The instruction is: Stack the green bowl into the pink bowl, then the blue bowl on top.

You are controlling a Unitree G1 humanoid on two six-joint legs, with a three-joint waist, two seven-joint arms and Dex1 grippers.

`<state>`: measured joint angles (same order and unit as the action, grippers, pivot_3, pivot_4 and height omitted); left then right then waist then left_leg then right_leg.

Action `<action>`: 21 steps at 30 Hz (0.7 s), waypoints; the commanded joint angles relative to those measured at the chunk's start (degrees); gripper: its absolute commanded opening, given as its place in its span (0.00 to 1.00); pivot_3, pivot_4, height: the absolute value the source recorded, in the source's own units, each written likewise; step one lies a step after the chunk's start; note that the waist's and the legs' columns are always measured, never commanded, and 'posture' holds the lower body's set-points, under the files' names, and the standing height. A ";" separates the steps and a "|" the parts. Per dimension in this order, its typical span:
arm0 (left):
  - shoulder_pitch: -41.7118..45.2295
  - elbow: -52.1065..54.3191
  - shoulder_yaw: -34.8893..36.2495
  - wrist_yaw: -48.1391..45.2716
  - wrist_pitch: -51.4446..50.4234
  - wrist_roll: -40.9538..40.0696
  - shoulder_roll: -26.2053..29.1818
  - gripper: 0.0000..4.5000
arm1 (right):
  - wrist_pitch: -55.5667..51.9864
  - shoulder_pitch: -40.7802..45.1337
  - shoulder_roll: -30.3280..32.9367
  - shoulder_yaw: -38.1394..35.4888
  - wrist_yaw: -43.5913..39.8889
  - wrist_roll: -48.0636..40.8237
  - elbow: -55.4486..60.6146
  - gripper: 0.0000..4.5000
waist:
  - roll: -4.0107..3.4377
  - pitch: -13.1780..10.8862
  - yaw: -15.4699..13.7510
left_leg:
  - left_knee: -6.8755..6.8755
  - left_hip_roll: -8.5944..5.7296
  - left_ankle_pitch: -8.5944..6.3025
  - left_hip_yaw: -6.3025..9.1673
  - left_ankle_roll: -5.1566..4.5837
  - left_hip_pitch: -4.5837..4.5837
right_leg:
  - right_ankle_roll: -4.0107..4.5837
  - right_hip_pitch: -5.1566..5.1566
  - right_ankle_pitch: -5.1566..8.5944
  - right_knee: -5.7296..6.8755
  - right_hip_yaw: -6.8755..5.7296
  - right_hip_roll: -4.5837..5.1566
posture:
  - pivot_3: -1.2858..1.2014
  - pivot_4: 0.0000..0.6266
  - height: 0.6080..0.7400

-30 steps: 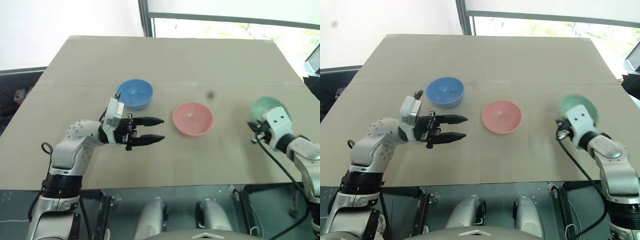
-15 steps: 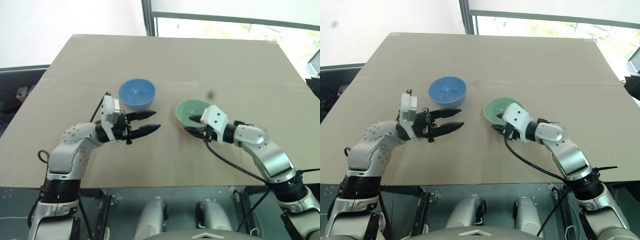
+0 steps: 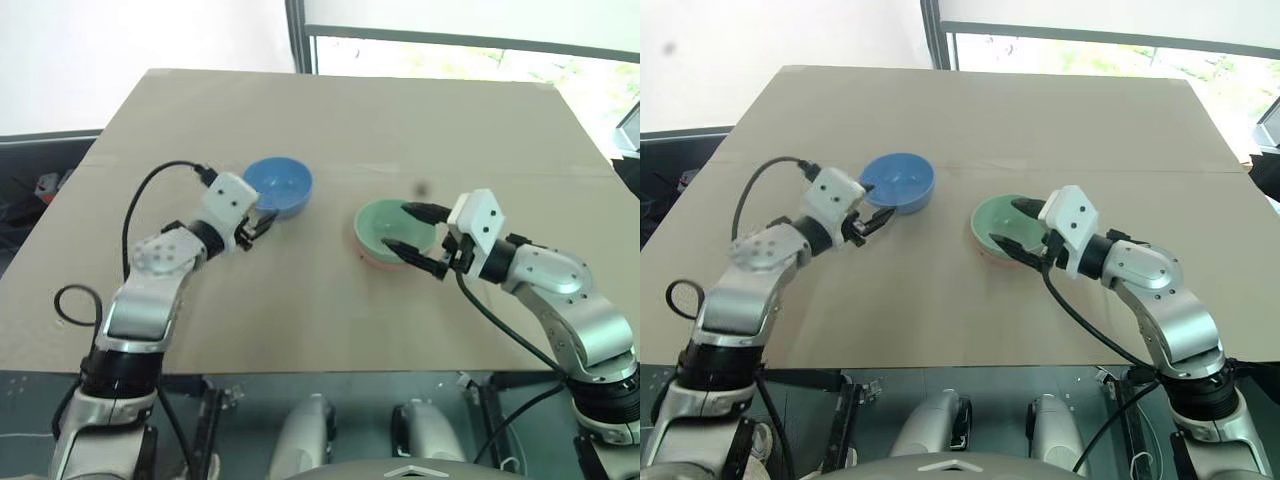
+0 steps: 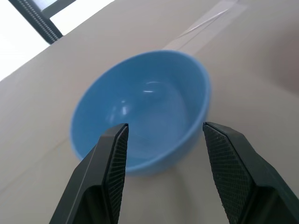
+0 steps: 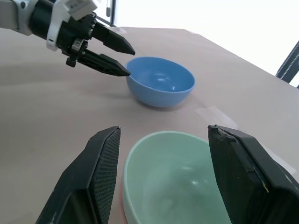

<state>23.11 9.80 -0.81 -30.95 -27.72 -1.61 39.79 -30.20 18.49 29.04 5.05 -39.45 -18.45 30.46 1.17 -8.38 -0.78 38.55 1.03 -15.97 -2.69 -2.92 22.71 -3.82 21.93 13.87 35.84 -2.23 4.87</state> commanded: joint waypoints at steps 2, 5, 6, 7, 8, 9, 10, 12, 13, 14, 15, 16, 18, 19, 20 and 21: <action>5.45 -4.71 -5.08 -0.04 -0.76 5.31 0.14 0.60 | 1.62 0.94 -0.05 -1.81 1.52 -0.01 1.19 0.69 | 0.00 0.00 0.00 | -0.02 -0.02 0.00 -0.01 0.00 0.01 | 0.00 0.02 0.00 -0.01 0.00 0.00 | 0.52 0.24 1.00; 7.10 -7.29 -7.46 -1.74 -0.26 6.92 0.52 0.54 | 2.22 1.20 0.04 -1.75 1.82 0.03 0.96 0.70 | 0.00 0.00 0.00 | -0.06 -0.02 0.00 -0.02 0.00 0.06 | 0.00 0.02 0.00 0.02 0.00 -0.02 | 0.52 0.24 1.00; 7.39 -7.81 -7.90 -2.14 0.15 7.28 0.67 0.49 | 2.30 1.22 0.07 -1.74 1.89 0.01 0.98 0.70 | 0.00 0.00 0.01 | -0.06 -0.03 0.00 -0.03 0.00 0.08 | 0.00 0.02 0.00 0.01 0.00 -0.02 | 0.52 0.24 1.00; 7.79 -8.56 -8.07 -2.51 0.62 7.39 0.57 0.45 | 2.31 1.15 0.10 -1.79 1.95 -0.06 1.09 0.70 | 0.00 0.00 0.01 | -0.08 -0.03 0.00 -0.03 0.00 0.10 | -0.01 0.04 0.00 0.01 0.00 -0.02 | 0.52 0.24 1.00; 8.15 -9.22 -8.33 -3.14 1.34 7.41 0.58 0.37 | 2.32 0.97 0.17 -1.94 1.99 -0.17 1.25 0.70 | 0.00 -0.01 0.01 | -0.09 -0.03 0.00 -0.03 0.00 0.10 | -0.01 0.04 0.00 0.01 0.00 -0.02 | 0.52 0.24 1.00; 8.45 -9.67 -8.53 -3.68 1.72 7.43 0.59 0.28 | 2.33 0.75 0.26 -2.08 2.07 -0.21 1.39 0.70 | 0.00 -0.01 0.00 | -0.09 -0.03 0.00 -0.03 0.00 0.12 | -0.01 0.05 0.00 0.00 0.00 -0.02 | 0.52 0.24 1.00; 8.68 -9.98 -8.62 -4.19 2.04 7.37 0.60 0.21 | 2.35 0.59 0.33 -2.14 2.17 -0.20 1.49 0.70 | 0.00 -0.01 -0.01 | -0.09 -0.02 0.00 -0.03 0.00 0.13 | -0.01 0.06 0.00 0.00 -0.01 -0.02 | 0.52 0.24 1.00; 8.75 -8.68 -7.43 -6.22 2.08 5.35 0.55 0.05 | 2.46 0.07 0.69 -2.39 2.35 0.01 1.70 0.70 | 0.01 -0.01 -0.09 | -0.08 -0.02 0.00 -0.03 0.00 0.13 | -0.01 0.07 0.00 0.00 -0.01 -0.02 | 0.52 0.24 1.00; 8.46 -7.02 -6.15 -7.96 1.44 3.36 0.74 0.02 | 2.46 -0.20 0.85 -2.59 2.49 0.09 1.83 0.70 | 0.01 -0.01 -0.09 | -0.07 -0.02 0.00 -0.02 0.00 0.13 | -0.01 0.06 0.00 0.00 -0.01 -0.01 | 0.52 0.24 1.00; 8.33 -5.80 -4.87 -9.37 1.28 1.59 0.91 0.02 | 2.48 -0.48 0.99 -2.78 2.63 0.14 1.95 0.70 | 0.01 -0.01 -0.06 | -0.06 -0.02 0.00 -0.03 0.00 0.13 | -0.01 0.06 0.00 0.00 -0.01 0.00 | 0.52 0.24 1.00; 8.32 -5.08 -3.62 -10.63 1.84 -0.04 1.08 0.02 | 2.58 -0.81 1.11 -2.92 2.74 0.16 2.07 0.70 | 0.01 -0.01 -0.04 | -0.05 0.00 0.00 -0.03 0.00 0.13 | -0.01 0.06 0.00 0.00 -0.01 0.01 | 0.52 0.24 1.00; 8.11 -4.46 -3.74 -13.65 1.53 -1.13 2.69 0.02 | 2.77 -1.13 1.11 -2.91 2.91 0.29 2.08 0.70 | 0.01 -0.01 0.01 | -0.05 0.04 0.00 -0.03 0.00 0.13 | -0.01 0.06 0.00 0.01 0.00 0.01 | 0.52 0.24 1.00; 7.23 -3.62 -3.53 -15.88 2.90 -1.40 4.52 0.02 | 3.13 -1.49 0.98 -2.63 3.17 0.50 2.02 0.70 | 0.02 -0.01 0.06 | -0.04 0.11 0.00 -0.02 0.00 0.13 | -0.01 0.06 0.00 0.01 0.00 0.01 | 0.52 0.24 1.00; 6.87 -3.57 -3.85 -16.29 3.53 -0.81 5.50 0.02 | 3.28 -1.57 0.84 -2.47 3.31 0.57 1.95 0.70 | 0.01 -0.02 0.13 | -0.06 0.12 0.01 -0.04 0.01 0.12 | 0.00 0.07 0.00 0.01 0.00 -0.04 | 0.52 0.24 1.00; 6.39 -3.31 -4.39 -16.32 4.57 0.00 6.19 0.07 | 3.52 -1.65 0.73 -2.25 3.42 0.73 1.89 0.70 | 0.01 -0.02 0.14 | -0.07 0.13 0.01 -0.05 0.01 0.12 | 0.00 0.09 0.00 0.00 0.00 -0.04 | 0.52 0.24 1.00; 6.16 -3.16 -4.74 -16.37 5.24 0.36 6.55 0.13 | 3.60 -1.63 0.61 -2.06 3.53 0.82 1.83 0.70 | 0.00 -0.02 0.14 | -0.06 0.13 0.01 -0.06 0.01 0.11 | 0.00 0.09 0.00 0.00 0.01 -0.03 | 0.52 0.24 1.00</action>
<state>29.63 4.29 -6.62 -46.72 -24.43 -1.88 45.55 -28.30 16.53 29.77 3.85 -36.52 -17.90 30.49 1.17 -8.40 -0.64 38.49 1.17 -15.96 -2.76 -2.91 22.81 -3.83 22.03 13.87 35.83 -2.21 4.84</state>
